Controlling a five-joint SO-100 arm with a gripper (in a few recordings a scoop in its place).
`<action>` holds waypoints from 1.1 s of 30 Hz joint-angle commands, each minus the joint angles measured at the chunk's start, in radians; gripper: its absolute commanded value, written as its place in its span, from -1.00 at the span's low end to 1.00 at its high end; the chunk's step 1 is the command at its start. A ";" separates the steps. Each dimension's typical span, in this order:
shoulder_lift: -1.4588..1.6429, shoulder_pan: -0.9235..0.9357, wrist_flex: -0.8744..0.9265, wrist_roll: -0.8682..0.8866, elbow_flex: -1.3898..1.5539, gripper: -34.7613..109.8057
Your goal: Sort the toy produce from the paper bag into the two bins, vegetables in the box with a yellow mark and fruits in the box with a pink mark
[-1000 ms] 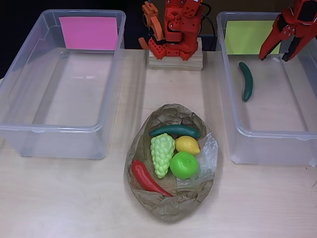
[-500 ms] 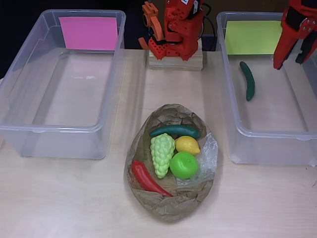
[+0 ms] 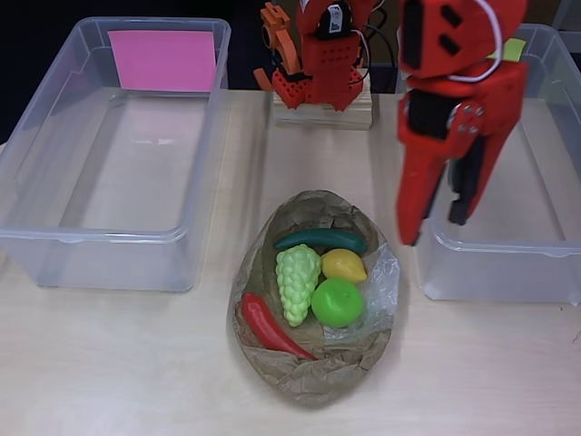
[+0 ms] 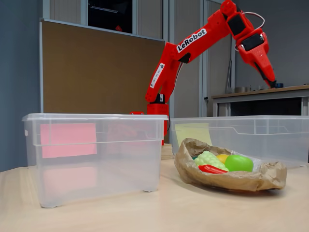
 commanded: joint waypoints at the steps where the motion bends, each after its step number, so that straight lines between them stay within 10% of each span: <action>1: -0.101 0.120 0.100 -0.069 -0.103 -0.05; 21: -0.950 0.342 0.146 -0.155 -0.787 -0.09; 33: -0.956 0.336 0.146 -0.158 -0.834 -0.52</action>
